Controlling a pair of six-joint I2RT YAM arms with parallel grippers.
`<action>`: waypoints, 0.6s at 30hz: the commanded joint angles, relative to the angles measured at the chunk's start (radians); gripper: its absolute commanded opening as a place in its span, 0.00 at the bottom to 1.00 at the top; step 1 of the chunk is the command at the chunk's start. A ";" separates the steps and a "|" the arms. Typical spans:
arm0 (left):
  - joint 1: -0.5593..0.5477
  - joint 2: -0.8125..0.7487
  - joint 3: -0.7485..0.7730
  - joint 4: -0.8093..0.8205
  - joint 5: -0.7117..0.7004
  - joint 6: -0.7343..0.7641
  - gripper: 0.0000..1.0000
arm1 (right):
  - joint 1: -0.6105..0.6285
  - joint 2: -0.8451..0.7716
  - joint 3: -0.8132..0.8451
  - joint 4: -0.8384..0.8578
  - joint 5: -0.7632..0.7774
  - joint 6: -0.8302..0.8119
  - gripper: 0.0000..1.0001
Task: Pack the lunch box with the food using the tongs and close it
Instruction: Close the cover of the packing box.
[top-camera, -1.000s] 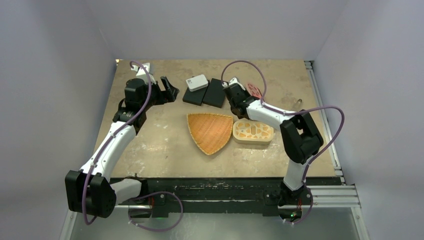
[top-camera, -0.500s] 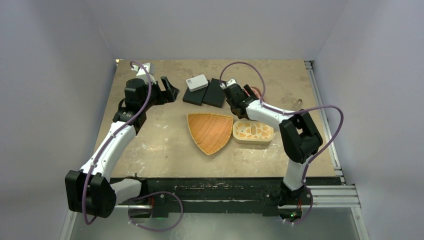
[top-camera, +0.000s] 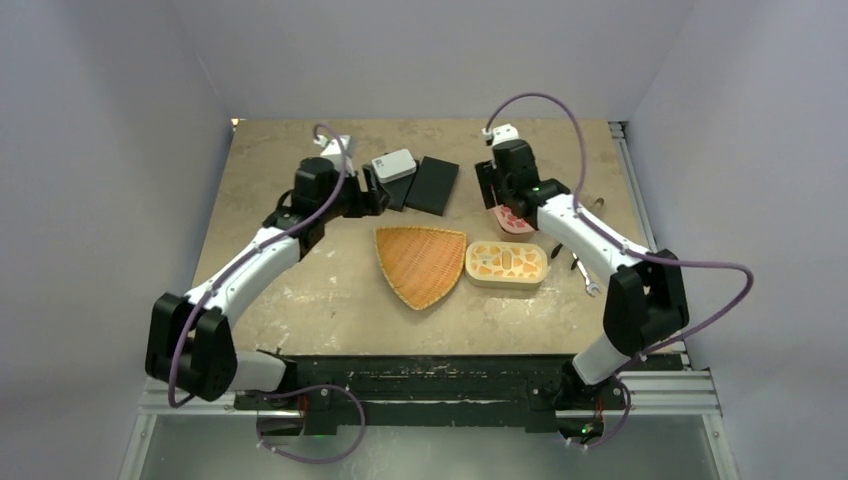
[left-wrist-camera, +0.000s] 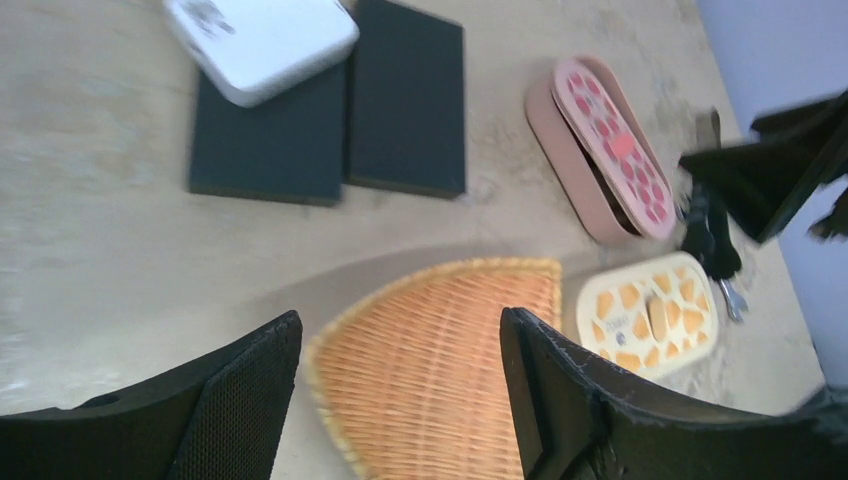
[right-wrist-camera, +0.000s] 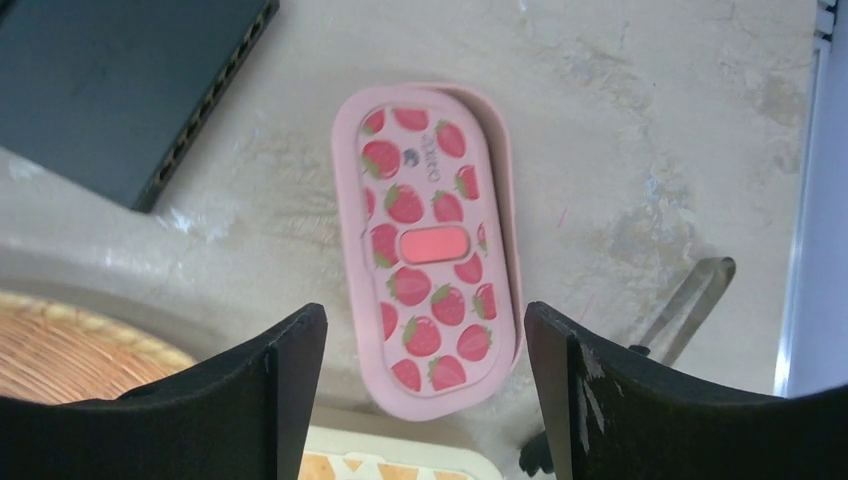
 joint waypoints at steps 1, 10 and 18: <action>-0.125 0.091 0.078 0.095 0.014 -0.090 0.70 | -0.107 -0.083 -0.036 0.082 -0.224 0.112 0.75; -0.333 0.414 0.267 0.279 0.018 -0.286 0.70 | -0.399 -0.081 -0.114 0.191 -0.553 0.246 0.73; -0.407 0.699 0.497 0.326 0.024 -0.338 0.65 | -0.537 0.037 -0.123 0.281 -0.692 0.302 0.59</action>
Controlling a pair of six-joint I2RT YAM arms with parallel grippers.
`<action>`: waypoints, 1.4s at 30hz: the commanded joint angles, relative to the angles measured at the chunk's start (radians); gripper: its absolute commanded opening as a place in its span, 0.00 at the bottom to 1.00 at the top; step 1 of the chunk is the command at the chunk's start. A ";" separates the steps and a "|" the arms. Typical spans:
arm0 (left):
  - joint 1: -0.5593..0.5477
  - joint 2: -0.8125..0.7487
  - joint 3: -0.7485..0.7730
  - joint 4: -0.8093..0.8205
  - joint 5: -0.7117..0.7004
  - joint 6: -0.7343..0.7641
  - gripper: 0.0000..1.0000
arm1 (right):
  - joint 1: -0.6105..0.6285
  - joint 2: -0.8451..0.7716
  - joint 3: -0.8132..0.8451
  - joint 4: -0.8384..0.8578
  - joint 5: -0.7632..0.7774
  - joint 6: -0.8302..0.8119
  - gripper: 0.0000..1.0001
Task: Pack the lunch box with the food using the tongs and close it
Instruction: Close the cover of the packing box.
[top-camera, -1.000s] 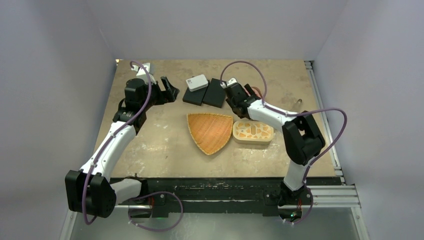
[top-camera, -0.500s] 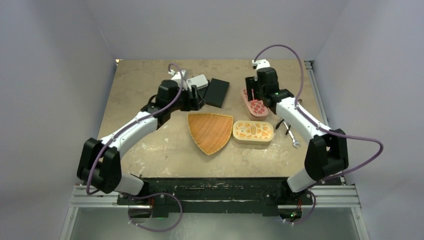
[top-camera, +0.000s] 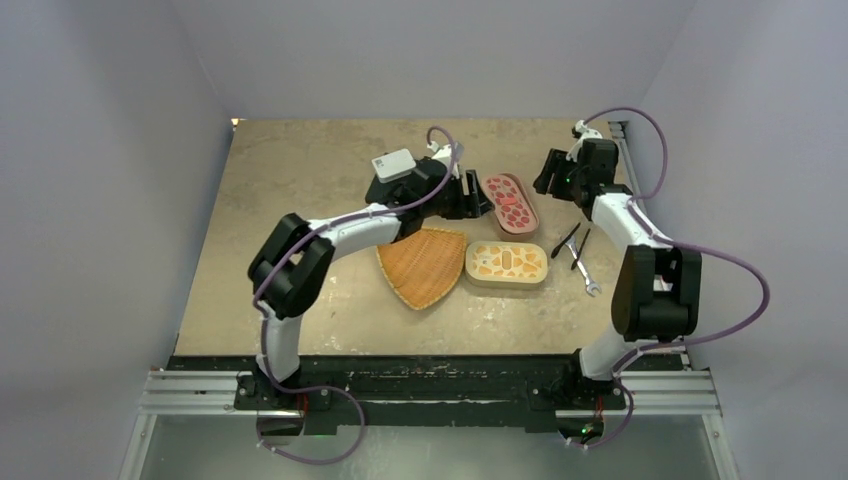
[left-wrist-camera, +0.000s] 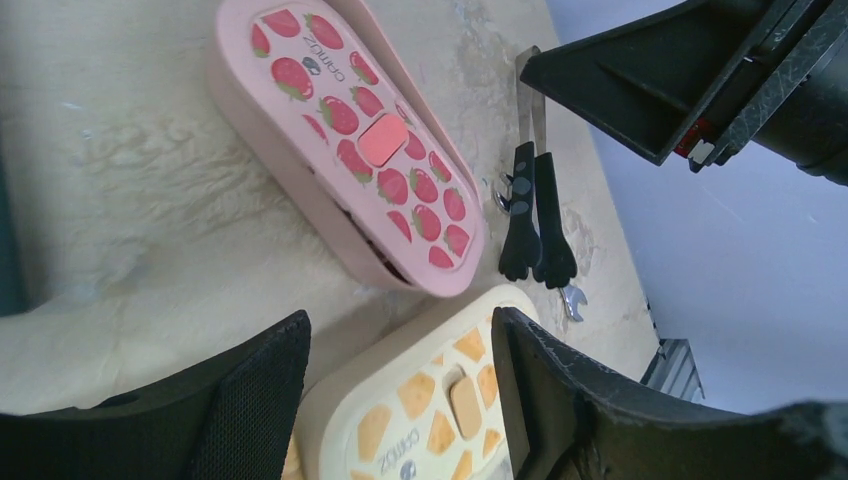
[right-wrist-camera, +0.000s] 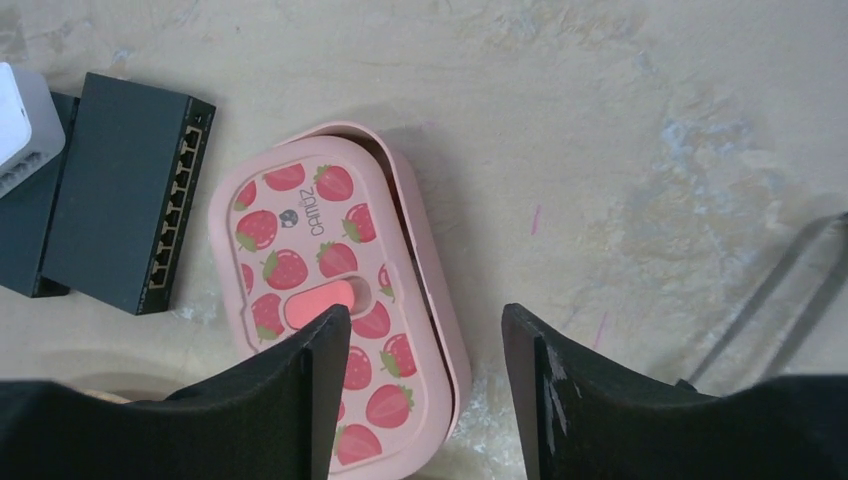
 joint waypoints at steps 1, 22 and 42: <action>-0.017 0.105 0.131 0.067 0.010 -0.053 0.64 | -0.056 0.054 0.001 0.089 -0.143 0.044 0.57; -0.011 0.320 0.329 -0.098 -0.010 0.045 0.41 | -0.057 0.205 0.027 0.095 -0.252 0.002 0.37; 0.067 0.256 0.230 -0.023 0.037 0.031 0.35 | 0.010 0.192 0.007 0.085 -0.291 0.009 0.32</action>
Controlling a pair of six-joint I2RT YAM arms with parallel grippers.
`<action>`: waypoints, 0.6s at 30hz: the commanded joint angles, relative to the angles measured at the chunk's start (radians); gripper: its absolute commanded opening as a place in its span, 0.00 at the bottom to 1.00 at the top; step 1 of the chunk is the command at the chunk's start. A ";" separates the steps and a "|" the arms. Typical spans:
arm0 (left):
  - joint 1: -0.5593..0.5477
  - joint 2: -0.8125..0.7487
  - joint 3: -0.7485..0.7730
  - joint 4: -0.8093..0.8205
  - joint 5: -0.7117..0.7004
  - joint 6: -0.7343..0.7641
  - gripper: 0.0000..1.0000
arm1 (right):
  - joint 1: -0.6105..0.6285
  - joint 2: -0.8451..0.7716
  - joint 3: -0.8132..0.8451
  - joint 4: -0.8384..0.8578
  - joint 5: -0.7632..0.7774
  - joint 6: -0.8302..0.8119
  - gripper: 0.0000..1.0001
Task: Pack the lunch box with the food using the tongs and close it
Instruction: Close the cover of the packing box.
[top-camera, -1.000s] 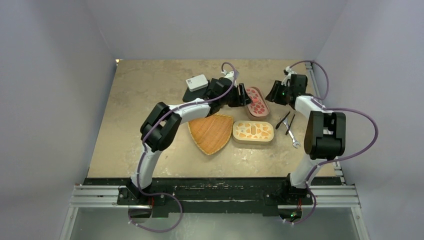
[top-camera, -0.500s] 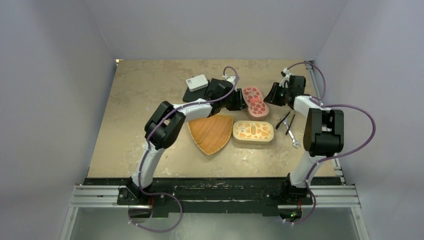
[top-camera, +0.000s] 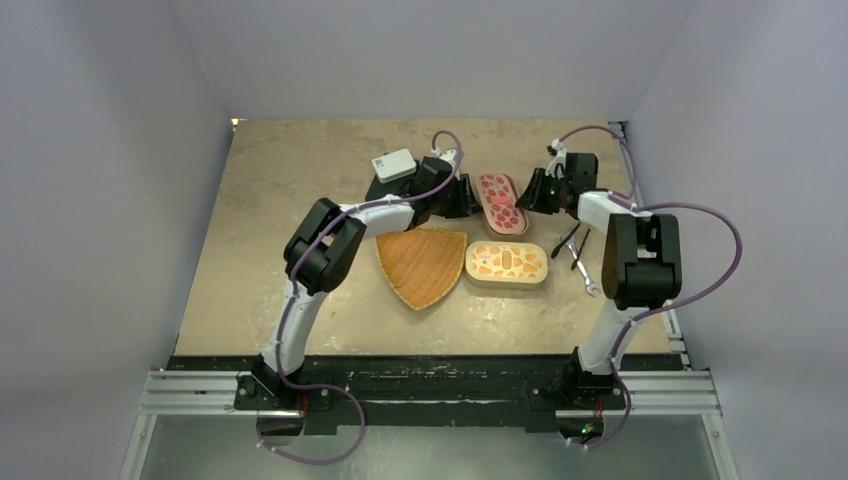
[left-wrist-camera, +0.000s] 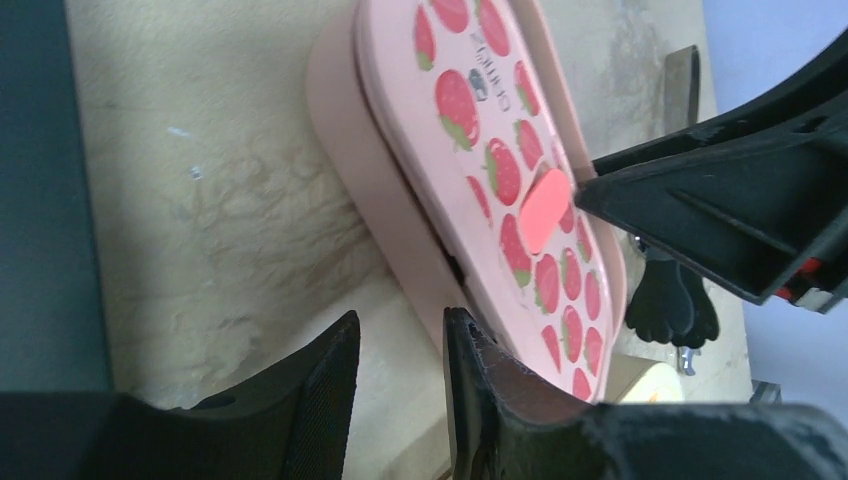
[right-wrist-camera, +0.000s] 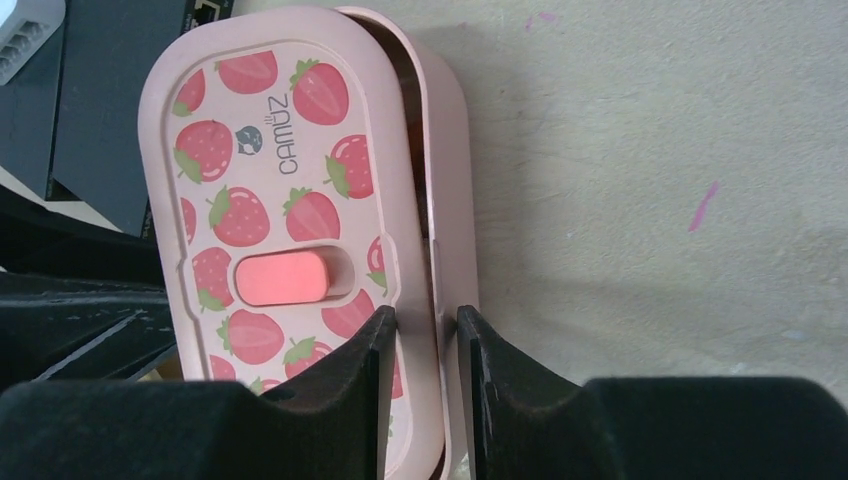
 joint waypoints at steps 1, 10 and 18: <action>0.023 -0.098 -0.040 0.041 -0.007 0.014 0.35 | 0.014 -0.057 0.005 0.006 -0.013 0.006 0.33; 0.080 -0.263 -0.156 0.044 -0.068 0.056 0.38 | 0.112 -0.064 -0.005 0.010 -0.025 0.035 0.33; 0.081 -0.256 -0.131 -0.001 -0.034 0.102 0.45 | 0.131 -0.111 -0.029 0.031 0.013 0.072 0.36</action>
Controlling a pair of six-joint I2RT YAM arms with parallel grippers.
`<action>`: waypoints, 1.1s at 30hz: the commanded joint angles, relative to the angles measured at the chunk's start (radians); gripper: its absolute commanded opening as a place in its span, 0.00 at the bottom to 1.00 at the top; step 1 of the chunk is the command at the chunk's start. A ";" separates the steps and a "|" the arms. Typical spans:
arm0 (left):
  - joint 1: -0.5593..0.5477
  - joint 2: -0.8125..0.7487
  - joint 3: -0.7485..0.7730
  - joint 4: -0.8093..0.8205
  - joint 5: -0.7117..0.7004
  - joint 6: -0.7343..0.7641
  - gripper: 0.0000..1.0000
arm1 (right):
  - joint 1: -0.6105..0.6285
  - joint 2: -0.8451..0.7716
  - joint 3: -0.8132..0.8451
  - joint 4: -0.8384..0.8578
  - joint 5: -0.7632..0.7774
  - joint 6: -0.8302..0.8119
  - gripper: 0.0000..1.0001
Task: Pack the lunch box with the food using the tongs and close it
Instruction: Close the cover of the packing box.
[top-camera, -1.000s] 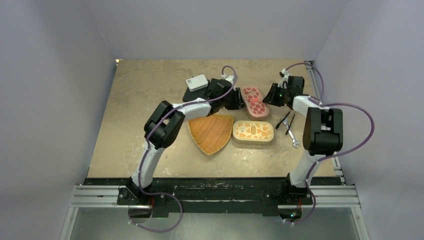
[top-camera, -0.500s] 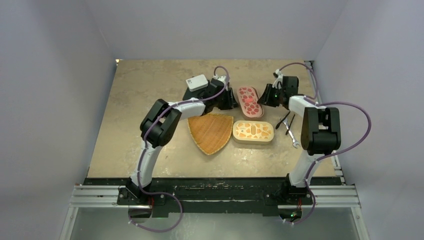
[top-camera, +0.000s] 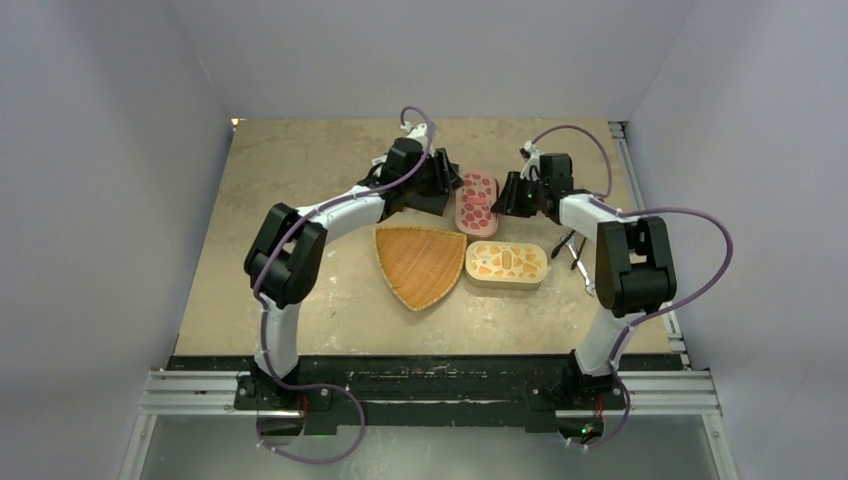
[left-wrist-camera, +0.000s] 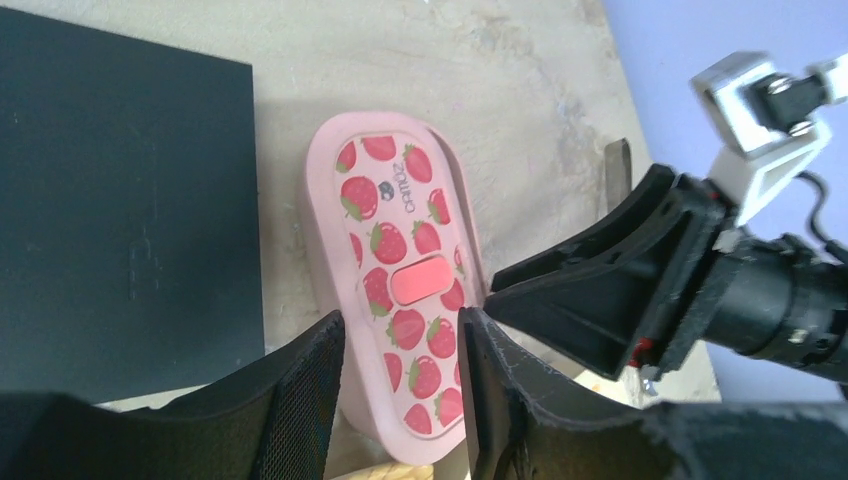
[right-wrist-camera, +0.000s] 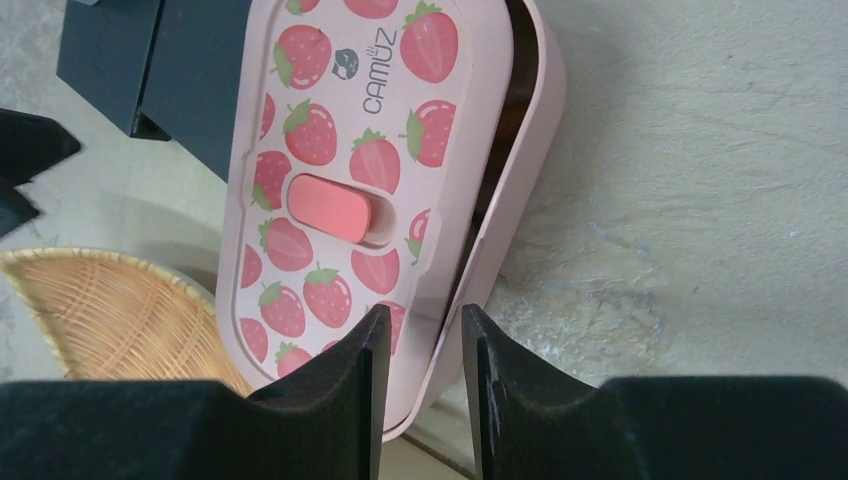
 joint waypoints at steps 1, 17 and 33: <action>-0.005 0.004 0.027 -0.037 0.001 0.063 0.45 | -0.005 -0.095 -0.015 0.025 0.019 0.032 0.37; -0.005 0.181 0.169 -0.125 0.037 0.157 0.34 | -0.005 -0.206 -0.023 -0.025 0.075 0.030 0.48; -0.006 0.272 0.266 -0.144 0.105 0.220 0.20 | -0.006 -0.134 -0.076 0.050 0.108 0.058 0.47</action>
